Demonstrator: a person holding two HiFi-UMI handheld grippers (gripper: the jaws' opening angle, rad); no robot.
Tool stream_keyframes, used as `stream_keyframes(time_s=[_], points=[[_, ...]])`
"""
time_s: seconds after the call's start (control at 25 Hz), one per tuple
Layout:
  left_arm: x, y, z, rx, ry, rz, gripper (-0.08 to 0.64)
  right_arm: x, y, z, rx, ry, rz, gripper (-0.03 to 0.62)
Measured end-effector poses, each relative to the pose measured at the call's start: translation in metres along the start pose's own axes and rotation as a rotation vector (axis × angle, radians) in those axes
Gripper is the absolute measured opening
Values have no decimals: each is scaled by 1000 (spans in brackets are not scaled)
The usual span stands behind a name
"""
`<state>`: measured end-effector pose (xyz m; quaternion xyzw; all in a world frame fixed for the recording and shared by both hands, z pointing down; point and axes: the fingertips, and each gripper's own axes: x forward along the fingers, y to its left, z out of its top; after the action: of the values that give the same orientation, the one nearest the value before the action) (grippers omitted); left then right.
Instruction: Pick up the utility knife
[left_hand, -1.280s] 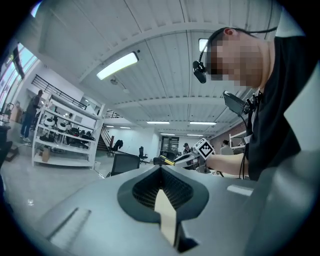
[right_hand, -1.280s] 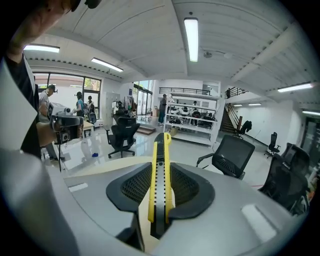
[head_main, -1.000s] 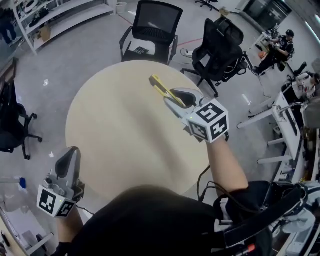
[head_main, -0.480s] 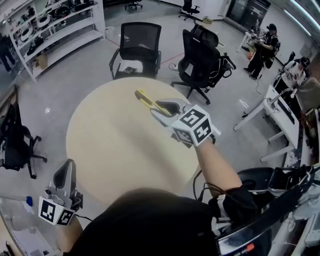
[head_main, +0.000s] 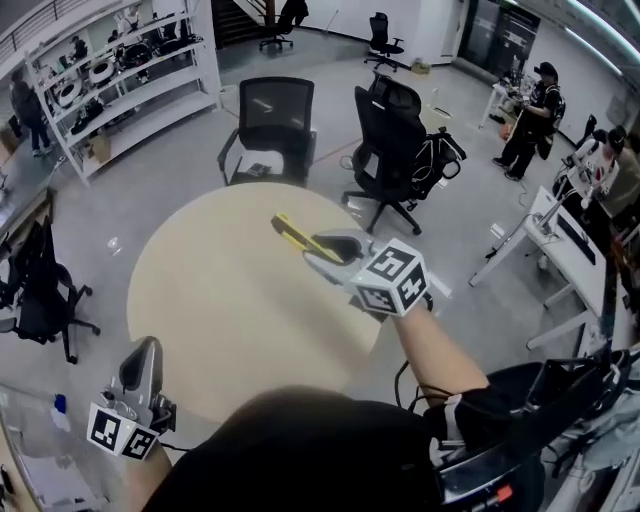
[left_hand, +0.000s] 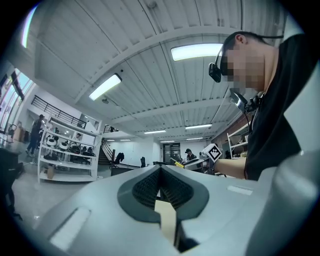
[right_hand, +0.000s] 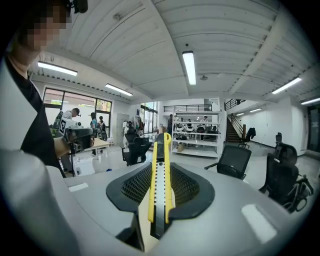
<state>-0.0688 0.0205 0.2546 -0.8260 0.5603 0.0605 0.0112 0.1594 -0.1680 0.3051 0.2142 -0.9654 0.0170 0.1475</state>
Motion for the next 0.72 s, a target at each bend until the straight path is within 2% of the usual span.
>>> stream_keyframes(time_s=[0.28,0.72], points=[[-4,8,12,4,-31,-42,-3,-24,33,23,-5,-96,-14,132],[-8,43,12,-9,-45,-70,-3,5,47,43,-42,-98,-36,132]])
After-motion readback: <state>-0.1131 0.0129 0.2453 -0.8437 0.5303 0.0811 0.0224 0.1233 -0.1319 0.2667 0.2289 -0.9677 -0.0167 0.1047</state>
